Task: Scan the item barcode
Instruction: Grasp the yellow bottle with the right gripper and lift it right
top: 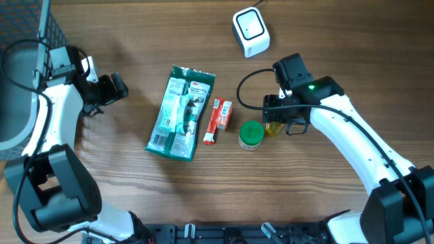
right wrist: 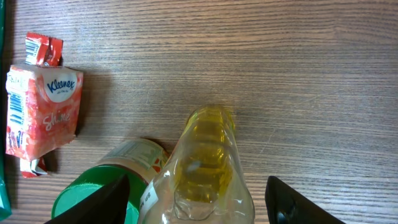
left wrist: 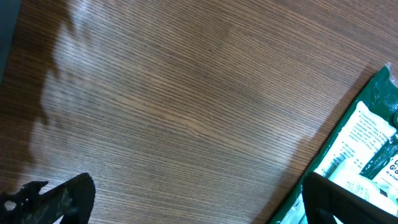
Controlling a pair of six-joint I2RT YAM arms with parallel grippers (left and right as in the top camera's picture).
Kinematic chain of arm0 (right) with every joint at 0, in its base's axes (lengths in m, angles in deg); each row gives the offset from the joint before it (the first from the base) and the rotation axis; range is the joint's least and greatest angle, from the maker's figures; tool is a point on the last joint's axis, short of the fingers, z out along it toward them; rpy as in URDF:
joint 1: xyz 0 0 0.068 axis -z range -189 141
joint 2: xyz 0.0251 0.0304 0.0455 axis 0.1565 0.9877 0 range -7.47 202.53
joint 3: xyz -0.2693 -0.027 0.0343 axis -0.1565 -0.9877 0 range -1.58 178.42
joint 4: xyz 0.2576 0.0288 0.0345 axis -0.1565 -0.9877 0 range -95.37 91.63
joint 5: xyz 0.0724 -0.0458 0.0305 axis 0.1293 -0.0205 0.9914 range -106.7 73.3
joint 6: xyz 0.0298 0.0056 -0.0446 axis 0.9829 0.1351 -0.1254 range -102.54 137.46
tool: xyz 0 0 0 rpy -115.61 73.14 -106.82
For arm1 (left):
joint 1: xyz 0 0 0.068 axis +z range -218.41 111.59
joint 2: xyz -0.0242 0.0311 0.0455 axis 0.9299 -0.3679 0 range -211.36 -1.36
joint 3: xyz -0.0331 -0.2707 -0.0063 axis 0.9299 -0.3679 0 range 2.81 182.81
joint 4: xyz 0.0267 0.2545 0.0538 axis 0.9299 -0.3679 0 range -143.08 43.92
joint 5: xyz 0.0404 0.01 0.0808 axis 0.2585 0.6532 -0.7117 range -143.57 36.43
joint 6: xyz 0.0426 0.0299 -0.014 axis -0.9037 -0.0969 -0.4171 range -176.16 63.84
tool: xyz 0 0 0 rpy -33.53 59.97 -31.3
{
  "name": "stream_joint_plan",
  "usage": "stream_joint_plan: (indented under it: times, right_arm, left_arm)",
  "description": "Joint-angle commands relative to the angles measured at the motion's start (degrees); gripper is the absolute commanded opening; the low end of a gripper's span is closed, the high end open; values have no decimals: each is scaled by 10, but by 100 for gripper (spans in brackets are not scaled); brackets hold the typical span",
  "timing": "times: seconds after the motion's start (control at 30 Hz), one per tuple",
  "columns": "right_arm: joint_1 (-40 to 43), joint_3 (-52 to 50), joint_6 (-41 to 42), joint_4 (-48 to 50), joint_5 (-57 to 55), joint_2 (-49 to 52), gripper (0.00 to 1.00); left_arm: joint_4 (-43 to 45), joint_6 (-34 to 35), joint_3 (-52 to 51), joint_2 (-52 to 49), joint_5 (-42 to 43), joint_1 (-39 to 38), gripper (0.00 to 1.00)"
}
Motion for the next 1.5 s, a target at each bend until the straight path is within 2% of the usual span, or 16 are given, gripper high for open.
stream_joint_plan:
  times: [0.0, 0.13, 0.3, 1.47]
  right_arm:
    - [-3, -3, 10, 2, -12, 9, 70]
    - [-3, -3, 10, -2, -12, 9, 69]
    - [-3, -3, 10, -10, -10, 9, 61]
    - [-2, -3, 23, -8, -10, 9, 61]
  left_arm:
    - [0, -5, -6, -5, 5, 5, 100]
    - [0, -5, -6, -5, 5, 5, 100]
    - [0, -5, -6, -5, 5, 5, 100]
    - [0, -5, -6, -5, 5, 5, 100]
